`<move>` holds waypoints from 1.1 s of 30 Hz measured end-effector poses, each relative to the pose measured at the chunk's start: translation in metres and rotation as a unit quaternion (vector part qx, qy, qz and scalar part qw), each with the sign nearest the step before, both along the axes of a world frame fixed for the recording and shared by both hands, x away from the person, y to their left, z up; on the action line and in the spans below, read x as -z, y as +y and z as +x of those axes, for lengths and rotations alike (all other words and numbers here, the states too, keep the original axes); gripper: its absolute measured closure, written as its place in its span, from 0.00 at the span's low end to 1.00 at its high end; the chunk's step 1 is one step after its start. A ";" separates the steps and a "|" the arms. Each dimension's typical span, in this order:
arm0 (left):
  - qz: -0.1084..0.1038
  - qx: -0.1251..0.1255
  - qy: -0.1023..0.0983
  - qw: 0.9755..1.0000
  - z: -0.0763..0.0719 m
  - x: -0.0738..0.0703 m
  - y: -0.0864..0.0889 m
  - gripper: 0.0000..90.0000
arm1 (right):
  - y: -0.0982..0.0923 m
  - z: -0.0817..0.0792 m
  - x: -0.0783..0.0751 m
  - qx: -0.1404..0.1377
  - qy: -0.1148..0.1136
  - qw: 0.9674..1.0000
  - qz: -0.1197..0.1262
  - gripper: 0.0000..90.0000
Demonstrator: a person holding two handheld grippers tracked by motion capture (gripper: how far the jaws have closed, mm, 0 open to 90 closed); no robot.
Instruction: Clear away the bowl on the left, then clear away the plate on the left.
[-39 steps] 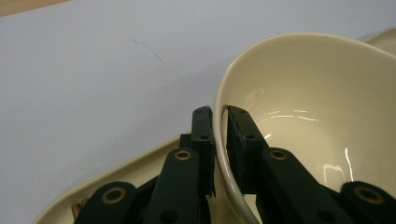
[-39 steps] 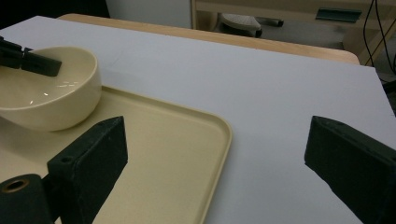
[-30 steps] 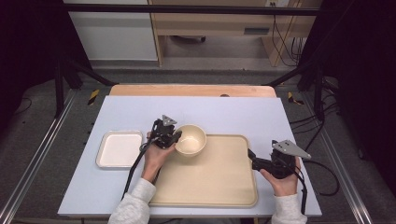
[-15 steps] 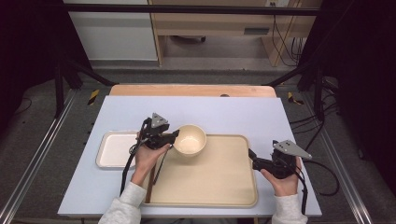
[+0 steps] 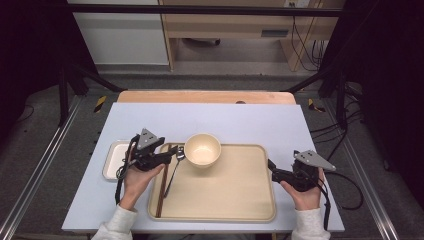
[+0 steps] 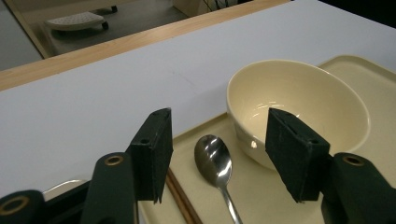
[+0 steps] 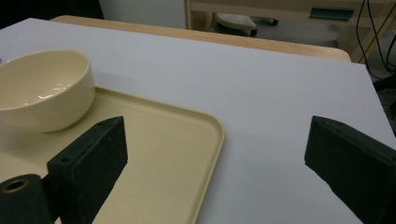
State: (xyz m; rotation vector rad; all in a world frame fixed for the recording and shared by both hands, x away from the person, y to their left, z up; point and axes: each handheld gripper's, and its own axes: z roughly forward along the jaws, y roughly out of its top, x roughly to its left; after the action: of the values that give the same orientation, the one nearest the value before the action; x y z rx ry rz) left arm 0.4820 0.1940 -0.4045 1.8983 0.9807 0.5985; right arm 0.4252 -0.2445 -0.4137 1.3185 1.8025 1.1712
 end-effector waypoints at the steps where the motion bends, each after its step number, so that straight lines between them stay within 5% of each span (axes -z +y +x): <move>1: 0.000 0.001 -0.001 1.000 -0.002 0.000 0.003 0.46 | 0.000 0.000 0.000 0.001 -0.001 1.000 0.000 0.07; 11: -0.002 -0.011 -0.020 1.000 -0.020 0.000 0.030 0.40 | -0.004 -0.002 -0.002 0.007 -0.005 1.000 0.004 0.07; 33: -0.006 -0.089 -0.015 0.996 -0.025 0.010 0.095 0.32 | -0.003 0.001 0.002 0.006 0.004 1.000 0.000 0.07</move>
State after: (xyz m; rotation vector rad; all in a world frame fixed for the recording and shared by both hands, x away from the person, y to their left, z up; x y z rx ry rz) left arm 0.4571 0.2890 -0.4146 1.7987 1.1385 0.7215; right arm 0.4262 -0.2473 -0.4161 1.3338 1.7978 1.1616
